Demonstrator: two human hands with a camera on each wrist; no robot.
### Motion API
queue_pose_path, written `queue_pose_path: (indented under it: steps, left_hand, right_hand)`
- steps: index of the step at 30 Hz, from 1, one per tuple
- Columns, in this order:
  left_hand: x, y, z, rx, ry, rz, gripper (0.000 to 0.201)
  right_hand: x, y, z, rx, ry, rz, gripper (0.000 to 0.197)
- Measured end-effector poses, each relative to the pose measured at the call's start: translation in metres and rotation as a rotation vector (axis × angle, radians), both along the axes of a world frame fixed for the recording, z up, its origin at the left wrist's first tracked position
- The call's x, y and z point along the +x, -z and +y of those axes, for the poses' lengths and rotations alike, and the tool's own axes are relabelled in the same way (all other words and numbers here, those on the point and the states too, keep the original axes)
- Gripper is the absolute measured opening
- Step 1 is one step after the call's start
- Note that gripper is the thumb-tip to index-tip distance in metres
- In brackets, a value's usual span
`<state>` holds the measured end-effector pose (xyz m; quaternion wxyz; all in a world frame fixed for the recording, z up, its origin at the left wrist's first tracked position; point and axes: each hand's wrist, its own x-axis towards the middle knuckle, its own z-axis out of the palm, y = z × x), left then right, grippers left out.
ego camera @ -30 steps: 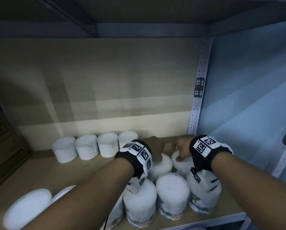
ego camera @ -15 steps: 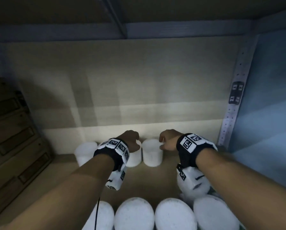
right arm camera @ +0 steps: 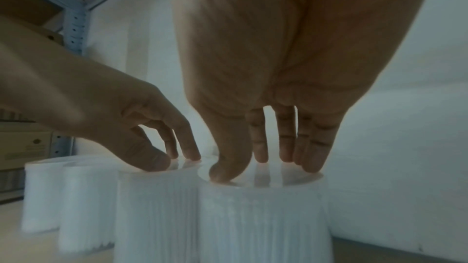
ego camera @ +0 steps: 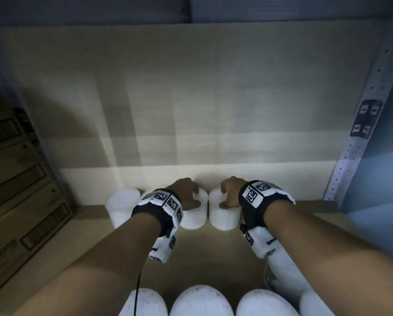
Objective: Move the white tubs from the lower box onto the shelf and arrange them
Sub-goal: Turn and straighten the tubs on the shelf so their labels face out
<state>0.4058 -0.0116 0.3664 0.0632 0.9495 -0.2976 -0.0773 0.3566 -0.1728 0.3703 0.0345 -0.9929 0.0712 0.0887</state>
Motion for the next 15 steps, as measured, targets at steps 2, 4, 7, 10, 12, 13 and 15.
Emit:
queue_pose_path:
  steps: [2,4,7,10,12,13,15]
  left_hand:
    - [-0.001,0.001,0.002,-0.019,-0.003,0.000,0.048]
    - [-0.003,0.001,0.002,-0.025,0.002,-0.004,0.048]
    - [-0.005,0.001,0.001,-0.013,0.014,-0.001,0.048]
    - [-0.006,0.001,0.000,-0.003,0.011,0.006,0.046]
    - [-0.006,0.002,0.000,-0.010,0.002,0.012,0.045]
    - [-0.006,0.002,0.000,-0.013,0.000,0.012,0.044]
    - [-0.005,0.003,0.001,-0.016,0.001,0.011,0.044]
  right_hand:
    - [-0.001,0.001,0.000,-0.019,-0.003,0.009,0.060]
    - [-0.003,0.000,-0.001,-0.020,-0.017,0.028,0.057]
    - [-0.007,-0.006,-0.003,0.005,-0.049,0.038,0.052]
    - [-0.009,-0.011,-0.007,0.024,-0.106,0.065,0.054]
    - [-0.011,-0.012,-0.011,0.062,-0.125,0.063,0.058]
    - [-0.013,-0.012,-0.012,0.088,-0.133,0.051,0.060]
    - [-0.015,-0.012,-0.011,0.134,-0.138,0.011,0.058]
